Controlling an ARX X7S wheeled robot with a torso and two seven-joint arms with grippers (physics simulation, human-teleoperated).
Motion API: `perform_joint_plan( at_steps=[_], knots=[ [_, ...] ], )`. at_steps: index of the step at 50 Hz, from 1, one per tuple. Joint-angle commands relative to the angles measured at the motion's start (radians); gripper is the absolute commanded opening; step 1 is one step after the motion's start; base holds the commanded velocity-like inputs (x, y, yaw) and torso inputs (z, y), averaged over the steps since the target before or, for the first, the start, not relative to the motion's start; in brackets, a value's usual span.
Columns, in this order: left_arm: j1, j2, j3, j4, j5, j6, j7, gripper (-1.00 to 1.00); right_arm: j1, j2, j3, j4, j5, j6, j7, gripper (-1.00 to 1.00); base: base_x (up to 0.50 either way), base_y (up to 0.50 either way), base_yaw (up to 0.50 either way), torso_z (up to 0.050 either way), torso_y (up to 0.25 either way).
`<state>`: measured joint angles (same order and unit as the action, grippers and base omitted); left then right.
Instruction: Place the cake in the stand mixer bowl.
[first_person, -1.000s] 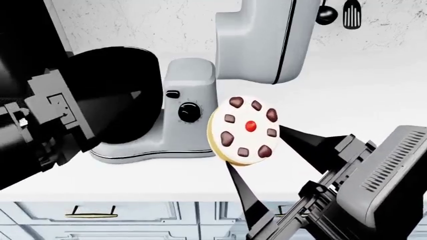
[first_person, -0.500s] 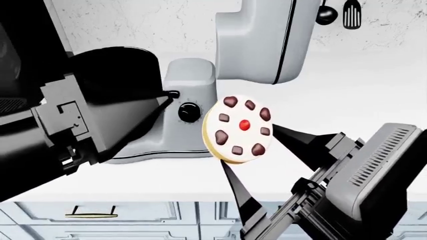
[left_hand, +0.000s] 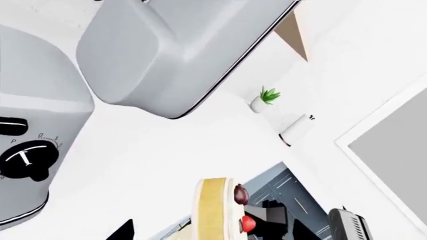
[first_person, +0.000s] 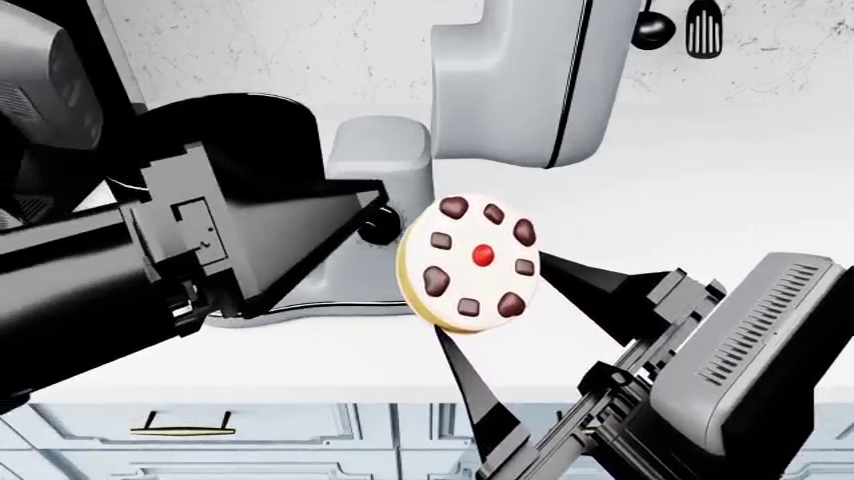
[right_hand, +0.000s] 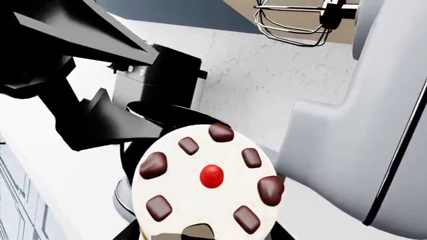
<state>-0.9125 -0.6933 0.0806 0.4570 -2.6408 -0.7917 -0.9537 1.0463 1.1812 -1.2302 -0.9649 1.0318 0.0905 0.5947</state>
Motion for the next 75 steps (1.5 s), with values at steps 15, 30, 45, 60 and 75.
perform_joint_plan(
  at_steps=[15,30,45,60,75],
  knots=[
    [-0.030,0.059,0.076,-0.042,0.045,-0.035,0.036,1.00,0.033,-0.024,0.031,0.003,-0.011,0.024,0.006,-1.00,0.00,0.00,0.00,0.000,0.001],
    [-0.042,0.075,0.096,-0.071,0.063,-0.050,0.061,1.00,0.025,-0.026,0.018,-0.030,-0.036,0.031,0.008,-1.00,0.00,0.00,0.00,0.001,0.000],
    [-0.025,0.094,0.125,-0.107,0.098,-0.065,0.082,1.00,0.028,-0.005,0.029,-0.030,-0.029,-0.006,0.014,-1.00,0.00,0.00,0.00,0.000,0.001],
    [-0.027,0.127,0.173,-0.162,0.131,-0.102,0.117,1.00,0.035,-0.018,0.031,-0.015,-0.017,-0.012,0.015,-1.00,0.00,0.00,0.00,0.001,0.001],
    [-0.058,0.163,0.204,-0.207,0.153,-0.126,0.153,1.00,0.036,-0.010,0.030,-0.026,-0.021,-0.018,0.019,-1.00,0.00,0.00,0.00,0.000,0.000]
  ],
)
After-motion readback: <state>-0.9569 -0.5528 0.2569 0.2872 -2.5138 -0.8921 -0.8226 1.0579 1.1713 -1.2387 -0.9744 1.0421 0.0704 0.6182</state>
